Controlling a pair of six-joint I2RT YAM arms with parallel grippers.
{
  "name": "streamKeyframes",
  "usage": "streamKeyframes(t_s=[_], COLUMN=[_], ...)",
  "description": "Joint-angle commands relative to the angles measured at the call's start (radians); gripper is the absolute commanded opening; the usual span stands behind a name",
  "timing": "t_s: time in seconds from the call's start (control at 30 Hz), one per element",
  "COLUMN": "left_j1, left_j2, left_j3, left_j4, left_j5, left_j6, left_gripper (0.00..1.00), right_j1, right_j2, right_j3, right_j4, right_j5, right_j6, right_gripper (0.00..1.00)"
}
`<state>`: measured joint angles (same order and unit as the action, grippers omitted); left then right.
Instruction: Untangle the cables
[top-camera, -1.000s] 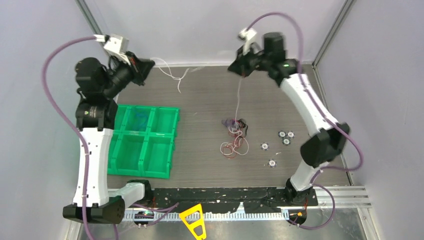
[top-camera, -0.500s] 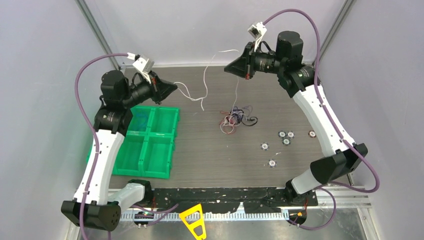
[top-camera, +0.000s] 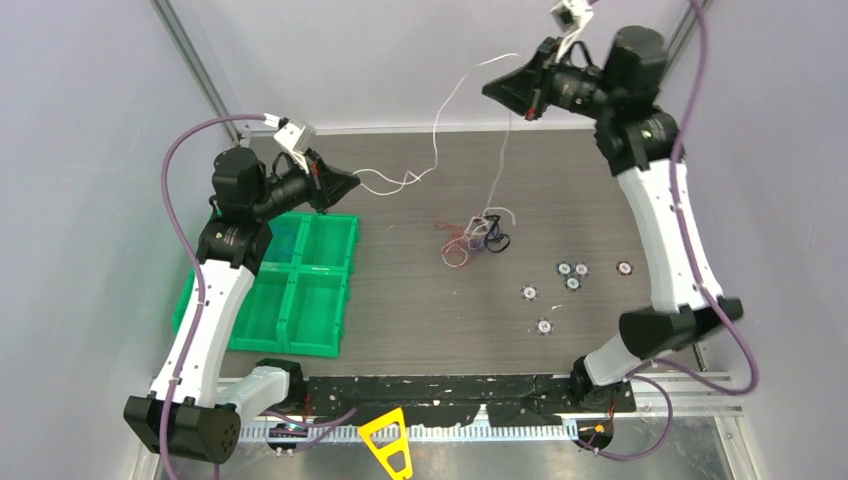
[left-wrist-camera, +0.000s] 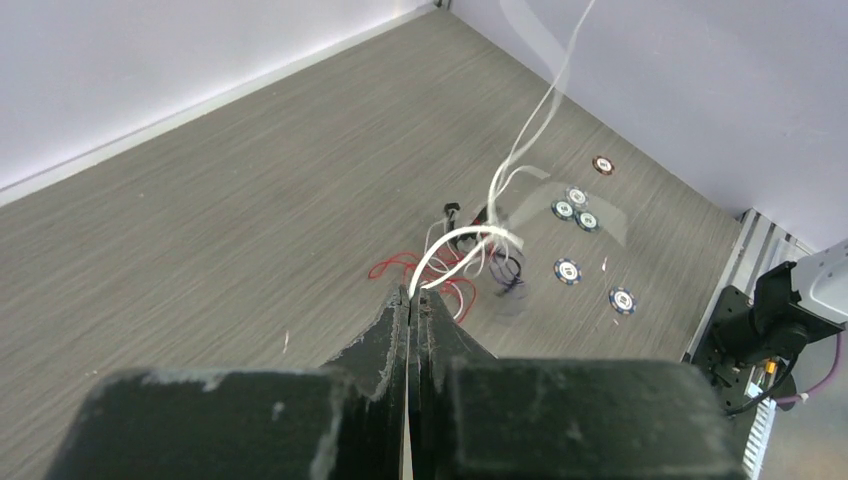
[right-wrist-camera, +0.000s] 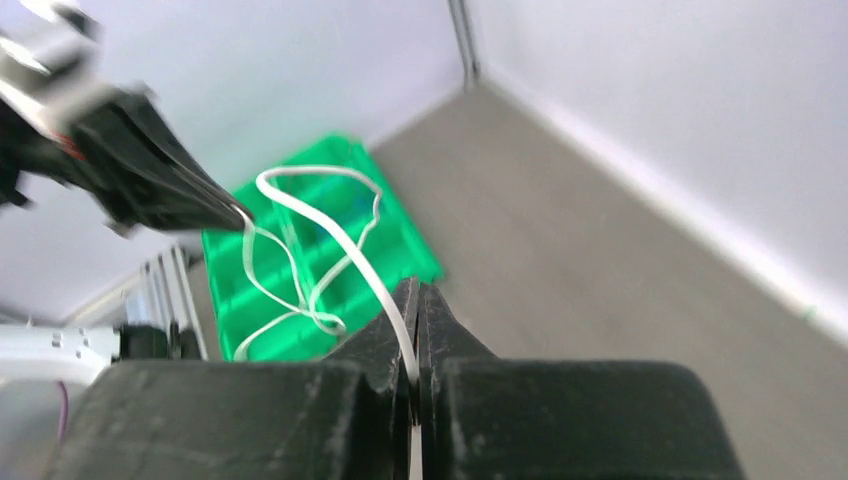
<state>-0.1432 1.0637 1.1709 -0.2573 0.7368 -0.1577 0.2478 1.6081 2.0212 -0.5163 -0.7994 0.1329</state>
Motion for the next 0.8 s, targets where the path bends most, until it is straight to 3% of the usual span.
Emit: streamKeyframes(t_s=[0.0, 0.13, 0.23, 0.33, 0.37, 0.43, 0.5, 0.53, 0.6, 0.7, 0.77], left_j1=[-0.009, -0.033, -0.060, -0.077, -0.078, -0.078, -0.078, -0.078, -0.078, -0.087, -0.106], left_j2=[-0.011, -0.021, -0.031, -0.038, -0.041, -0.039, -0.036, -0.036, -0.040, -0.042, -0.041], left_j3=[0.019, -0.034, -0.075, -0.057, -0.043, -0.006, 0.025, 0.029, 0.022, -0.014, -0.043], left_j4=[0.085, 0.083, 0.063, 0.032, 0.031, 0.035, 0.034, 0.039, 0.052, 0.066, 0.073], left_j5=[0.017, 0.011, 0.001, -0.009, -0.023, -0.032, -0.020, -0.014, 0.012, 0.038, 0.045], left_j6=[-0.017, 0.018, 0.051, 0.090, 0.092, 0.092, 0.091, 0.087, 0.080, 0.075, 0.080], left_gripper=[0.00, 0.00, 0.00, 0.00, 0.00, 0.00, 0.00, 0.00, 0.00, 0.00, 0.00], right_j1=[0.056, 0.157, 0.203, 0.157, 0.136, 0.056, 0.009, 0.006, 0.032, 0.124, 0.164], right_j2=[-0.208, -0.247, -0.234, -0.168, -0.145, -0.074, -0.041, -0.062, -0.146, -0.244, -0.267], right_j3=[-0.157, -0.507, -0.606, -0.317, -0.097, 0.201, 0.329, 0.314, 0.109, -0.343, -0.493], right_j4=[0.266, 0.152, 0.107, 0.017, 0.010, 0.083, 0.177, 0.202, 0.297, 0.292, 0.252], right_j5=[-0.080, 0.054, 0.110, 0.090, 0.051, -0.008, -0.033, -0.046, -0.049, 0.003, 0.005], right_j6=[0.121, -0.101, -0.187, -0.176, -0.104, 0.053, 0.161, 0.182, 0.211, 0.074, 0.015], right_gripper=[0.05, 0.05, 0.05, 0.05, 0.05, 0.06, 0.05, 0.05, 0.05, 0.05, 0.05])
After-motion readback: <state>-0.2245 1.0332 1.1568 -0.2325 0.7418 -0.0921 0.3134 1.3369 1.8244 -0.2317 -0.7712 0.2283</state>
